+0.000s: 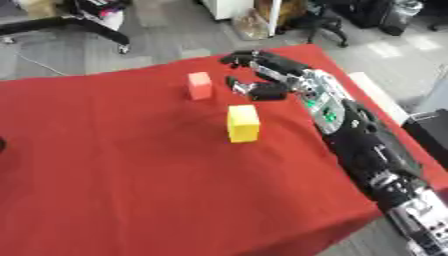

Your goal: Pick up the objects with one hand, pass them to the other hand, and then place them into the box on the other side of the table.

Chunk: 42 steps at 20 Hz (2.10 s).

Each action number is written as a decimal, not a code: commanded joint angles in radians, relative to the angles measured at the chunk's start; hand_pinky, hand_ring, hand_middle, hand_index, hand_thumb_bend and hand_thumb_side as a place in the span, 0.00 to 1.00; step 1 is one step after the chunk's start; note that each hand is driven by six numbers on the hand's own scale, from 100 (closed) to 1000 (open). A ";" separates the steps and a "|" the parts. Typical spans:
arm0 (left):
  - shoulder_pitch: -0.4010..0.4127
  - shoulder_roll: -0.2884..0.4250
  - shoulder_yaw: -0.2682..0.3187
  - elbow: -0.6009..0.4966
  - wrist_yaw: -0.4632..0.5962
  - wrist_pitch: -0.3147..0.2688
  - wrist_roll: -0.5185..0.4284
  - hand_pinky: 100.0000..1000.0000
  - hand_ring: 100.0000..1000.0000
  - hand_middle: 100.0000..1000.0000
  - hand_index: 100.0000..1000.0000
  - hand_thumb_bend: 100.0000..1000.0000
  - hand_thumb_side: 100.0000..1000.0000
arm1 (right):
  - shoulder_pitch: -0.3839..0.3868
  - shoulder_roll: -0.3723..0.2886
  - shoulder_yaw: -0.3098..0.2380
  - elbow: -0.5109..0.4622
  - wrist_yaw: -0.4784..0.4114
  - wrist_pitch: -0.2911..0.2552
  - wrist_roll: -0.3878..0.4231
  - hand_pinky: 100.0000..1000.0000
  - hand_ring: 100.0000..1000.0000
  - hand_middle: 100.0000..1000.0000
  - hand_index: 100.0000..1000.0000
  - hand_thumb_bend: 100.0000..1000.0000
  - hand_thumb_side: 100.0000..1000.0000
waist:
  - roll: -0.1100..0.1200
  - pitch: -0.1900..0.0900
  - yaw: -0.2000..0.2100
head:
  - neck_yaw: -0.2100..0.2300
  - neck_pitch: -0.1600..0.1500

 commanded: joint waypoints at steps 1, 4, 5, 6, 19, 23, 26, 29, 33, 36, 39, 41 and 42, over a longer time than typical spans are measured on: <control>0.001 -0.010 -0.002 -0.021 0.015 0.009 -0.009 0.68 0.49 0.51 0.68 0.19 1.00 | -0.016 -0.055 0.006 0.027 0.061 -0.047 0.027 0.90 0.94 0.95 0.99 0.00 1.00 | -0.002 -0.010 0.002 | -0.018 0.004; 0.014 -0.016 -0.002 -0.021 0.009 0.026 -0.011 0.68 0.49 0.51 0.68 0.19 1.00 | -0.001 -0.069 0.022 0.027 0.087 -0.084 0.050 0.91 0.95 0.96 0.99 0.00 1.00 | -0.005 -0.010 0.004 | -0.026 0.008; 0.017 -0.017 -0.001 -0.021 0.007 0.032 -0.009 0.68 0.49 0.51 0.68 0.19 1.00 | 0.003 -0.071 0.026 0.026 0.091 -0.093 0.057 0.91 0.95 0.96 1.00 0.00 1.00 | -0.006 -0.011 0.005 | -0.027 0.009; 0.021 -0.019 -0.001 -0.021 0.004 0.037 -0.007 0.68 0.49 0.51 0.68 0.19 1.00 | 0.008 -0.073 0.031 0.027 0.096 -0.099 0.064 0.92 0.95 0.96 1.00 0.00 1.00 | -0.008 -0.011 0.006 | -0.027 0.009; 0.031 -0.041 -0.008 -0.020 -0.017 0.057 -0.001 0.68 0.48 0.51 0.68 0.18 1.00 | -0.019 0.005 0.023 0.093 0.294 -0.097 -0.061 0.92 0.92 0.95 1.00 0.00 1.00 | -0.001 -0.006 0.011 | -0.041 0.002; 0.033 -0.043 -0.008 -0.020 -0.023 0.059 0.000 0.68 0.49 0.51 0.68 0.18 1.00 | -0.019 0.023 0.035 0.119 0.350 -0.114 -0.093 0.92 0.91 0.92 1.00 0.00 1.00 | -0.001 -0.006 0.012 | -0.047 0.005; 0.033 -0.045 -0.009 -0.018 -0.025 0.061 0.000 0.68 0.49 0.51 0.68 0.18 1.00 | -0.014 0.028 0.043 0.125 0.372 -0.128 -0.099 0.91 0.90 0.86 1.00 0.00 1.00 | -0.002 -0.006 0.012 | -0.047 0.006; 0.034 -0.048 -0.010 -0.016 -0.026 0.062 -0.001 0.68 0.48 0.51 0.68 0.18 1.00 | -0.011 0.029 0.045 0.125 0.389 -0.134 -0.101 0.90 0.88 0.79 1.00 0.00 1.00 | -0.002 -0.007 0.011 | -0.047 0.006; 0.034 -0.051 -0.010 -0.013 -0.027 0.062 0.000 0.68 0.48 0.51 0.68 0.18 1.00 | -0.009 0.027 0.041 0.120 0.408 -0.135 -0.119 0.86 0.79 0.58 0.99 0.00 0.73 | -0.001 -0.006 0.009 | -0.048 0.005; 0.035 -0.053 -0.011 -0.010 -0.027 0.063 0.001 0.68 0.48 0.51 0.68 0.18 1.00 | -0.009 0.023 0.029 0.109 0.415 -0.120 -0.179 0.81 0.68 0.40 0.96 0.00 0.52 | -0.001 -0.006 0.008 | -0.046 0.006; 0.036 -0.055 -0.011 -0.008 -0.029 0.063 0.001 0.68 0.48 0.51 0.68 0.18 1.00 | -0.009 0.022 0.012 0.098 0.421 -0.089 -0.281 0.76 0.56 0.26 0.91 0.00 0.31 | -0.001 -0.005 0.007 | -0.044 0.004; 0.036 -0.055 -0.011 -0.008 -0.030 0.062 0.001 0.68 0.48 0.51 0.68 0.18 1.00 | -0.010 0.022 -0.001 0.090 0.408 -0.071 -0.342 0.74 0.51 0.19 0.88 0.00 0.25 | 0.000 -0.004 0.007 | -0.042 0.003; 0.036 -0.055 -0.011 -0.009 -0.032 0.061 0.002 0.68 0.48 0.51 0.68 0.17 1.00 | -0.011 0.023 -0.008 0.084 0.391 -0.064 -0.364 0.73 0.48 0.18 0.86 0.00 0.24 | 0.000 -0.004 0.007 | -0.039 0.003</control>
